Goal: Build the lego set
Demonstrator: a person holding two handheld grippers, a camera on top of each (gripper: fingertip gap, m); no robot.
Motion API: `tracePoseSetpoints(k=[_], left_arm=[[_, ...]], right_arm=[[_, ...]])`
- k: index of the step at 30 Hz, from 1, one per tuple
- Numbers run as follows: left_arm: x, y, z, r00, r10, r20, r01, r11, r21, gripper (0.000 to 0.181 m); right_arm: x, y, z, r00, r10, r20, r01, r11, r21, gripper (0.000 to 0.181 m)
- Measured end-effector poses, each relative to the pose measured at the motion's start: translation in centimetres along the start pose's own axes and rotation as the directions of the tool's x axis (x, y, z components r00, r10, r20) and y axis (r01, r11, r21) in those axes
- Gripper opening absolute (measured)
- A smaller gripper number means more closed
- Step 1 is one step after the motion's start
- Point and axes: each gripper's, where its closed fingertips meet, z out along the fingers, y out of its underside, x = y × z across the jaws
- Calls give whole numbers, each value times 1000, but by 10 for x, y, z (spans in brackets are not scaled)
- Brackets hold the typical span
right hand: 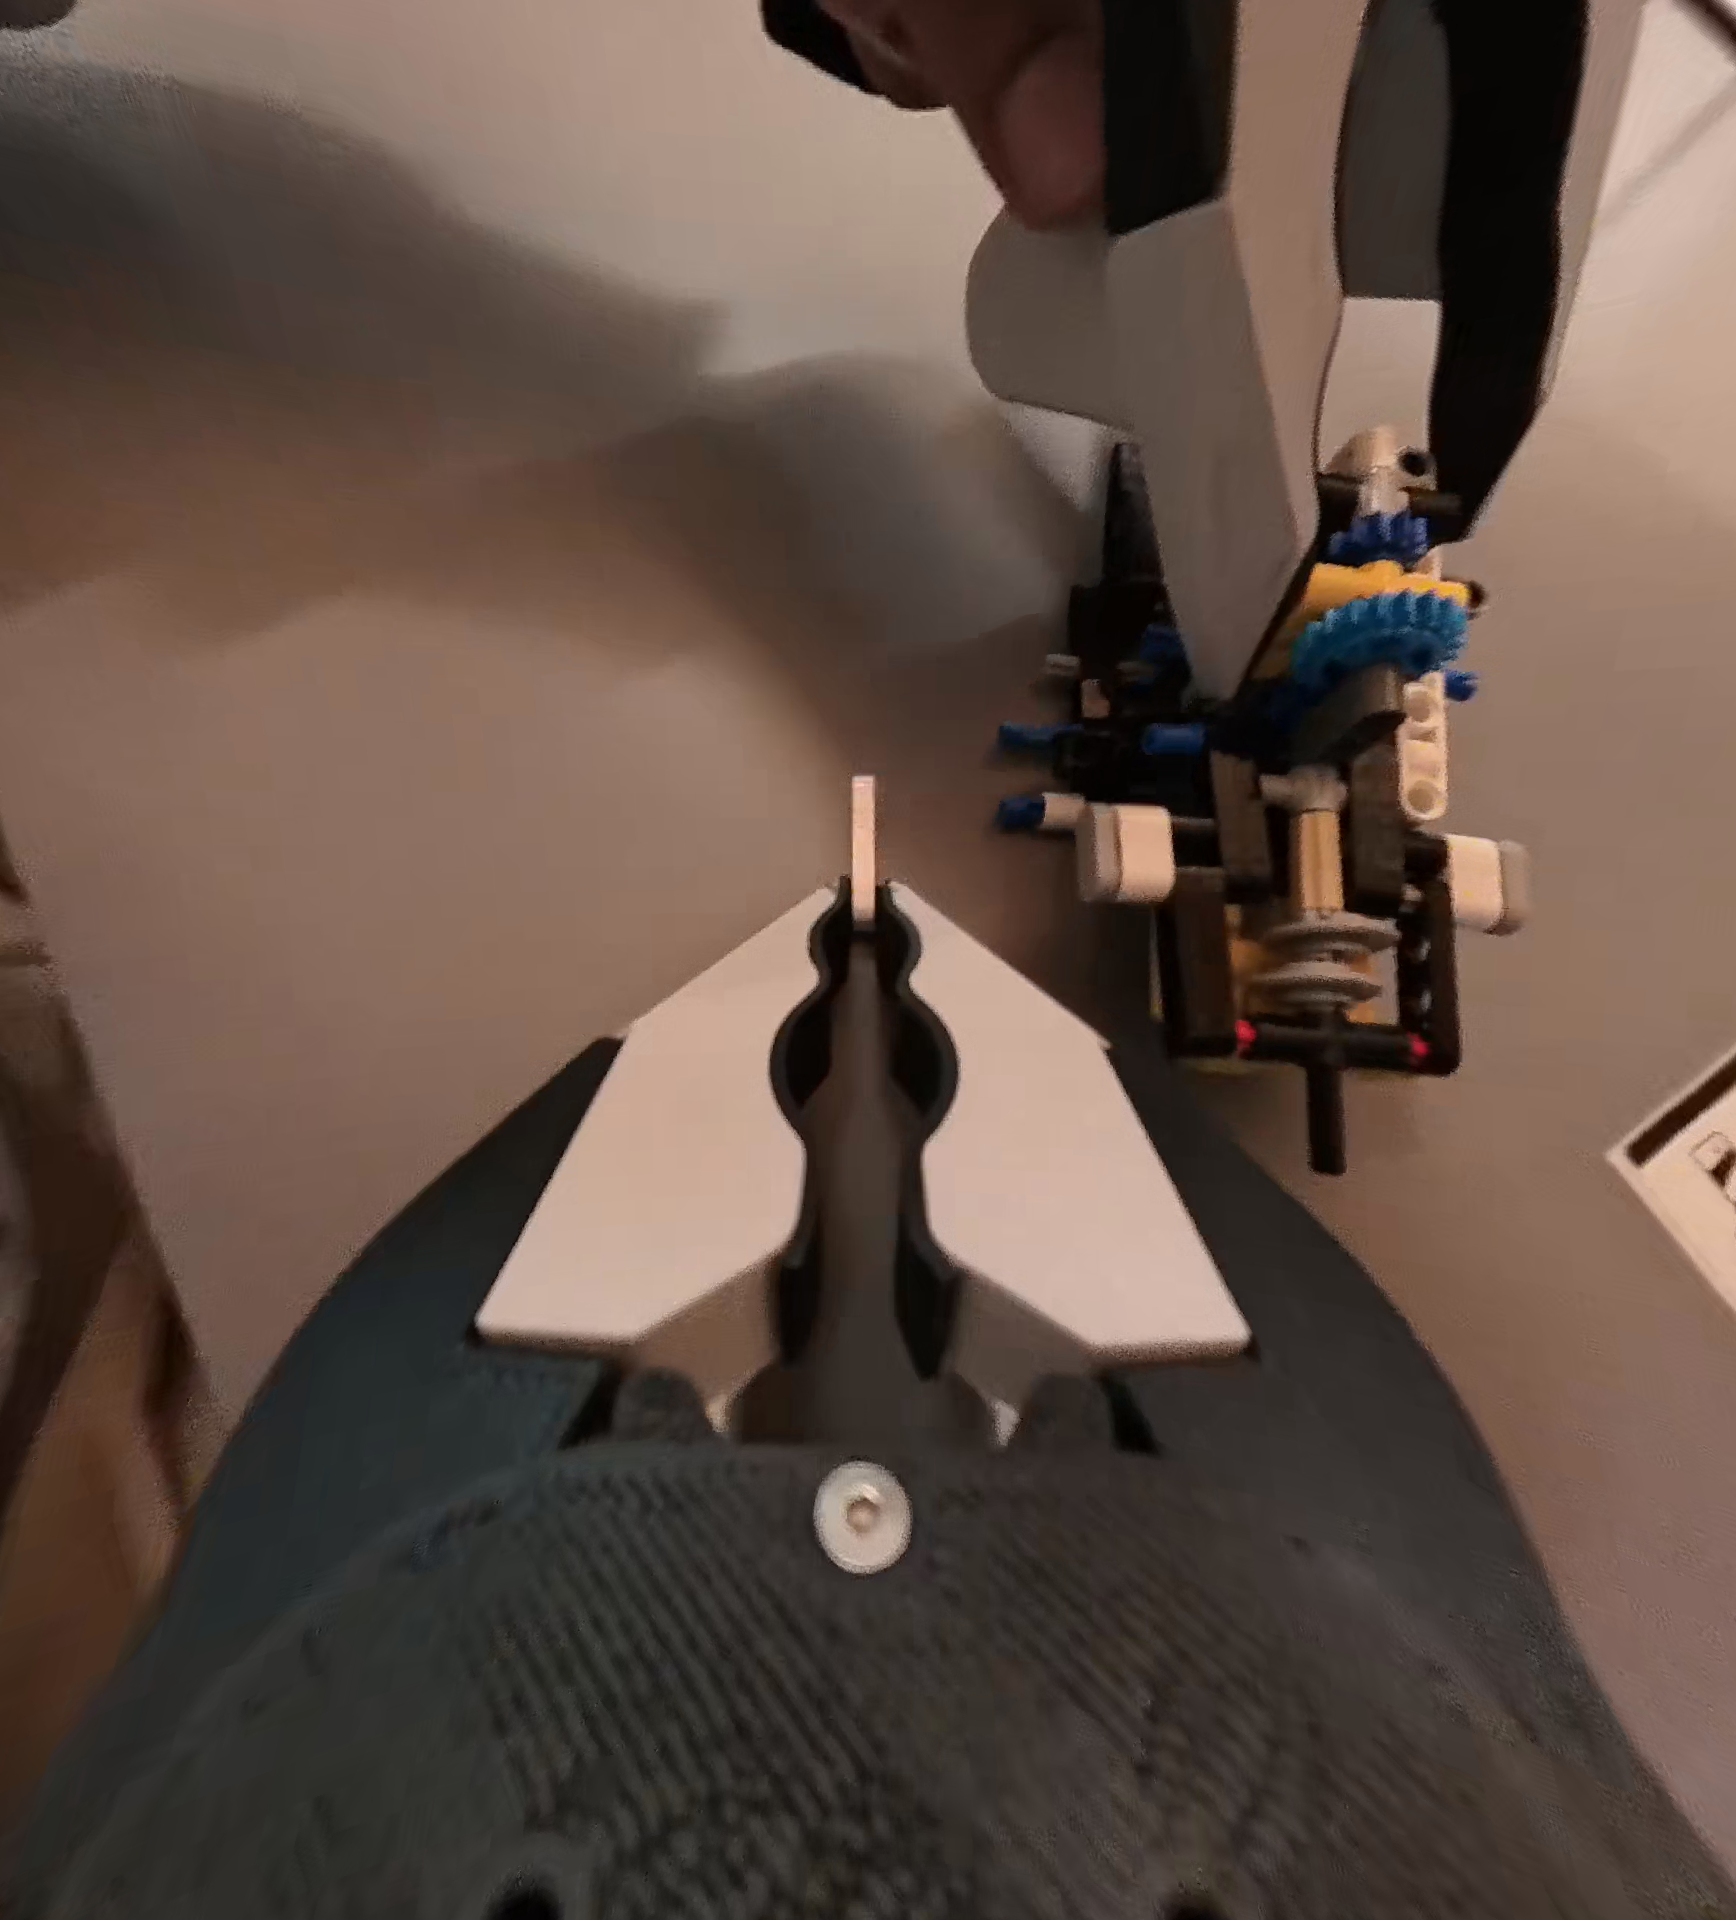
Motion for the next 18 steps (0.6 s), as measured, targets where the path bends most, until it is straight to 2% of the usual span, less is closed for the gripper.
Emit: tracePoseSetpoints(k=[5, 9, 13, 18], left_arm=[[33, 17, -11, 989, -111, 98, 113, 993, -14, 62], [63, 37, -24, 928, -288, 238, 290, 957, 27, 62], [87, 53, -36, 864, -366, 347, 358, 929, 88, 62], [103, 58, -39, 858, -384, 341, 361, 923, 132, 64]], right_arm=[[-47, 7, -15, 984, -151, 93, 147, 988, 39, 3], [-74, 3, -15, 958, -254, 131, 247, 967, 68, 3], [-89, -2, -10, 943, -274, 187, 263, 962, 80, 3], [-92, -3, -9, 940, -283, 190, 272, 959, 83, 3]])
